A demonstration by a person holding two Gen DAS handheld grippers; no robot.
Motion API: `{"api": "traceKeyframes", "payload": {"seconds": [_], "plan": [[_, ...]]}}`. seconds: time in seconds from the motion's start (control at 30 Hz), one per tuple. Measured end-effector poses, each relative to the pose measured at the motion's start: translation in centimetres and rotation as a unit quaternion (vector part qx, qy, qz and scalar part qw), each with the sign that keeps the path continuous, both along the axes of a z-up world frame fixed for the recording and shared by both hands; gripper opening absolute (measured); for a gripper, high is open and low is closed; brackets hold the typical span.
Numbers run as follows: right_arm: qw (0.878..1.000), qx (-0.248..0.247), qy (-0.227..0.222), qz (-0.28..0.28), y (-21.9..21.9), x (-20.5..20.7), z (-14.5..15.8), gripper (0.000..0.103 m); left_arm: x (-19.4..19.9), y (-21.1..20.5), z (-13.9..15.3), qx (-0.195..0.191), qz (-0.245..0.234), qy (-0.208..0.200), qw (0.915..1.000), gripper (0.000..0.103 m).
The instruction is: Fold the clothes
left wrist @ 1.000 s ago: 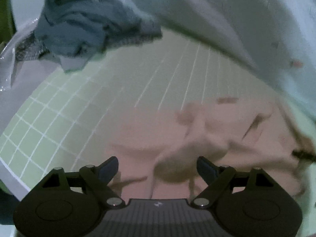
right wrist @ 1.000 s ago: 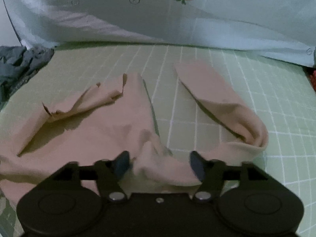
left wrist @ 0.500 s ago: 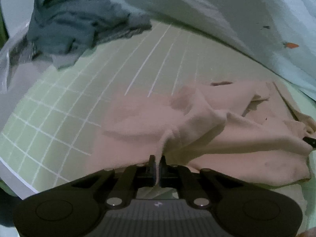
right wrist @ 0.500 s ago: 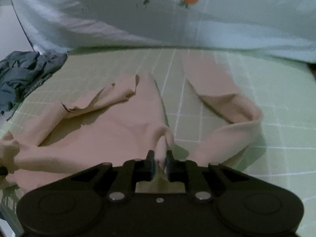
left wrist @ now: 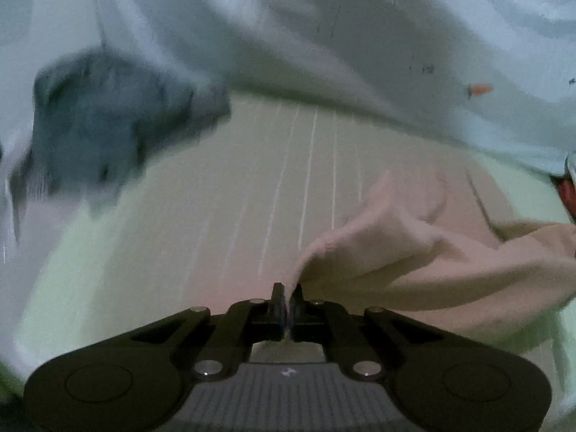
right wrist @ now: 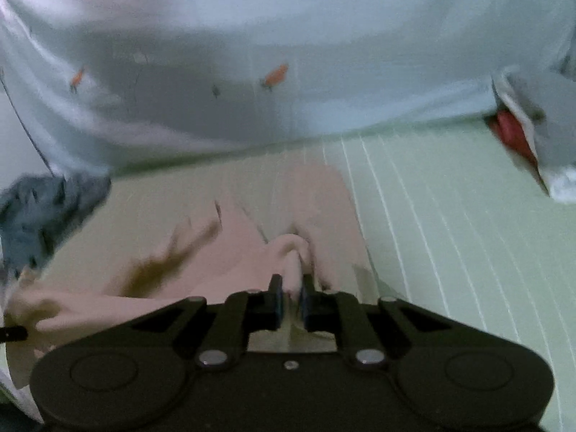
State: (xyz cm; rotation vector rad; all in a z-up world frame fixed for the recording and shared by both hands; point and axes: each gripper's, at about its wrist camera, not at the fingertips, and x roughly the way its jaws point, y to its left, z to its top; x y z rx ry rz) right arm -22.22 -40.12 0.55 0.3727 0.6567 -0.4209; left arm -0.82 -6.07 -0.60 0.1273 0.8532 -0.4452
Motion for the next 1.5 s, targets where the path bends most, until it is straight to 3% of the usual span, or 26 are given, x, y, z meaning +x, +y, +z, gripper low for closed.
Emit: {"api": "traceKeyframes", "payload": {"seconds": [0.27,0.4,0.53,0.6,0.67,0.7,0.77,0.83,0.87,1.07,1.2,1.3,1.5], "plan": [[0.992,-0.083,-0.095,0.013,-4.2,8.0,6.4,0.01,9.4,-6.6,6.2,-0.03,-0.02,-0.122,0.9918,0.002],[0.988,-0.101,-0.115,-0.001,-7.3,13.5,8.4,0.01,14.4,-10.1,7.3,-0.048,-0.013,-0.145,0.9882,0.002],[0.988,-0.103,-0.11,-0.034,-10.7,19.5,8.0,0.01,20.3,-14.3,6.5,-0.059,0.013,-0.147,0.9873,0.003],[0.99,-0.106,-0.091,-0.036,-12.4,22.7,6.7,0.012,23.3,-15.7,5.3,-0.058,0.036,-0.132,0.9889,0.012],[0.991,-0.105,-0.065,-0.05,-13.7,25.5,5.0,0.024,25.5,-16.4,3.9,-0.059,0.061,-0.107,0.9906,0.038],[0.991,-0.104,-0.052,-0.061,-14.2,26.7,4.2,0.034,25.9,-16.5,3.2,-0.063,0.069,-0.098,0.9908,0.044],[0.992,-0.088,-0.039,-0.082,-14.7,27.3,2.8,0.049,25.3,-16.0,1.7,-0.065,0.059,-0.088,0.9923,0.068],[0.993,-0.069,-0.034,-0.091,-14.5,26.0,1.3,0.067,24.2,-15.3,0.3,-0.061,0.043,-0.078,0.9942,0.073],[0.993,-0.061,-0.028,-0.092,-14.2,25.0,0.5,0.068,23.3,-14.8,-0.6,-0.055,0.038,-0.066,0.9956,0.073],[0.993,-0.02,0.023,-0.115,-12.5,17.3,-4.3,0.068,17.5,-11.3,-5.0,-0.034,0.033,0.024,0.9986,0.073],[0.991,-0.004,0.044,-0.129,-11.1,12.6,-5.5,0.068,14.8,-10.6,-6.0,-0.052,0.046,0.073,0.9949,0.073],[0.99,0.027,0.059,-0.124,-9.8,12.2,-6.2,0.067,13.6,-11.5,-6.1,-0.048,0.049,0.096,0.993,0.073],[0.989,0.071,0.074,-0.105,-8.5,13.2,-7.4,0.048,13.3,-14.8,-7.5,-0.031,0.006,0.114,0.9929,0.071]]}}
